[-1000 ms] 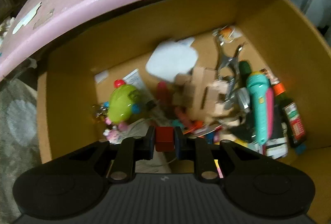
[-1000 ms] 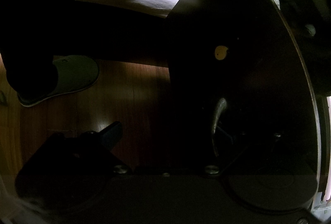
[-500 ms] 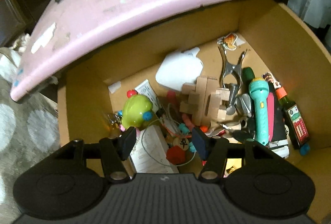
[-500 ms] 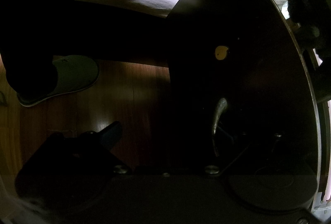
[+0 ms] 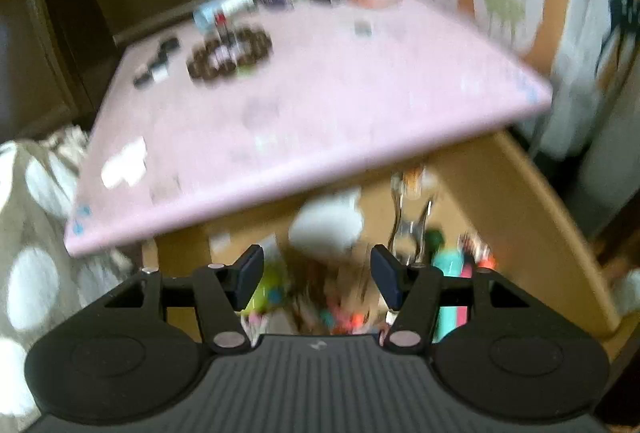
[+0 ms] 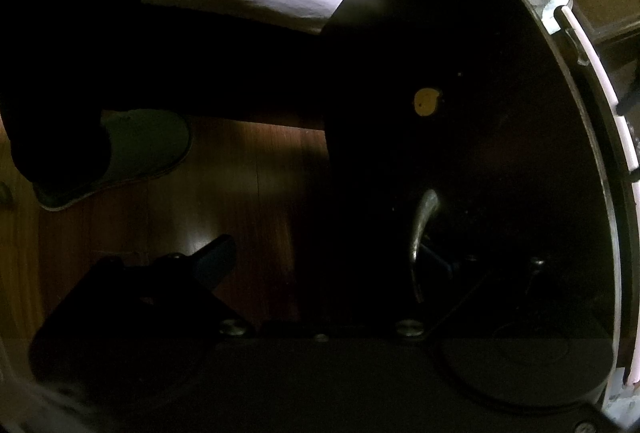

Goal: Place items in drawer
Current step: 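Reach the left gripper to the brown bead bracelet and grasp it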

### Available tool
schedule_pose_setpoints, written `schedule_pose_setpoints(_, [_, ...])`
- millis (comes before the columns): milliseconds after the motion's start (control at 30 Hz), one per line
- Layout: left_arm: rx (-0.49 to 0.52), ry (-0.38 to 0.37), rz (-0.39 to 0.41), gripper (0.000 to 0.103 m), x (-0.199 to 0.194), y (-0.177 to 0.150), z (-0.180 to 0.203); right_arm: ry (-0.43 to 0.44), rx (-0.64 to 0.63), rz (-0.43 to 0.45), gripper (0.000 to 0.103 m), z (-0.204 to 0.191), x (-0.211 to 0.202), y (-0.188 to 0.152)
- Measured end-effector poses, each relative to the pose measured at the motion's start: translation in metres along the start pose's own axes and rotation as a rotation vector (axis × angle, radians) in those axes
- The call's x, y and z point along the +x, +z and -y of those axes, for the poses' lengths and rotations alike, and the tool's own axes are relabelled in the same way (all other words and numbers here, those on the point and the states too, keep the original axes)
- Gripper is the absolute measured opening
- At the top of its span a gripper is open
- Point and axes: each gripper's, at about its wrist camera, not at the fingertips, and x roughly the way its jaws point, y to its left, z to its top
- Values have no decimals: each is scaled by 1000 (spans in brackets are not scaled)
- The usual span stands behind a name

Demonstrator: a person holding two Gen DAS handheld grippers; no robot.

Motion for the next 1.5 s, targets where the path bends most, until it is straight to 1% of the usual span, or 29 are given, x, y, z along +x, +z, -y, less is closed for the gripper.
schedule_pose_setpoints(100, [-8,28,84,58,-5,22,-10,-3,5,-3,93,0,-1,0])
schedule_pose_setpoints(167, [-21,49,117,58,0,37,-18,-11,9,0,88,1,-3,0])
schedule_pose_setpoints(200, [-31,58,134,58,5,45,-23,-18,13,2,81,2,-4,0])
schedule_pose_setpoints(233, [-42,67,152,58,9,53,-28,-24,18,4,77,4,-4,1])
schedule_pose_setpoints(333, [-27,81,193,57,29,72,-35,-25,17,7,76,5,-5,0])
schedule_pose_setpoints(400, [5,87,205,50,43,83,-35,-26,14,7,76,5,-5,-1])
schedule_pose_setpoints(433, [29,88,211,49,49,89,-35,-26,14,8,76,5,-5,-1])
schedule_pose_setpoints(533, [99,85,205,43,71,103,-32,-27,11,10,76,4,-4,-1])
schedule_pose_setpoints(667, [171,86,168,35,98,117,-28,-27,12,14,76,4,-3,0])
schedule_pose_setpoints(767, [240,103,138,34,115,123,-23,-28,14,20,75,5,-3,0])
schedule_pose_setpoints(833, [275,109,103,34,123,127,-20,-29,17,24,73,6,-4,-1])
schedule_pose_setpoints(867, [291,104,94,33,126,130,-19,-29,19,24,73,6,-4,-1])
schedule_pose_setpoints(900, [306,99,88,31,128,132,-19,-30,22,25,72,6,-5,-1])
schedule_pose_setpoints(1000, [356,103,57,17,131,138,-18,-30,22,27,72,7,-6,-2])
schedule_pose_setpoints(1100, [372,114,81,16,121,142,-16,-31,19,26,72,7,-4,-1])
schedule_pose_setpoints(1167, [341,118,115,16,111,145,-18,-31,19,27,72,8,-4,0])
schedule_pose_setpoints(1400, [115,75,186,16,80,156,-45,-32,18,26,72,8,-4,0])
schedule_pose_setpoints(1500, [31,48,224,16,61,160,-57,-32,18,26,71,8,-4,0])
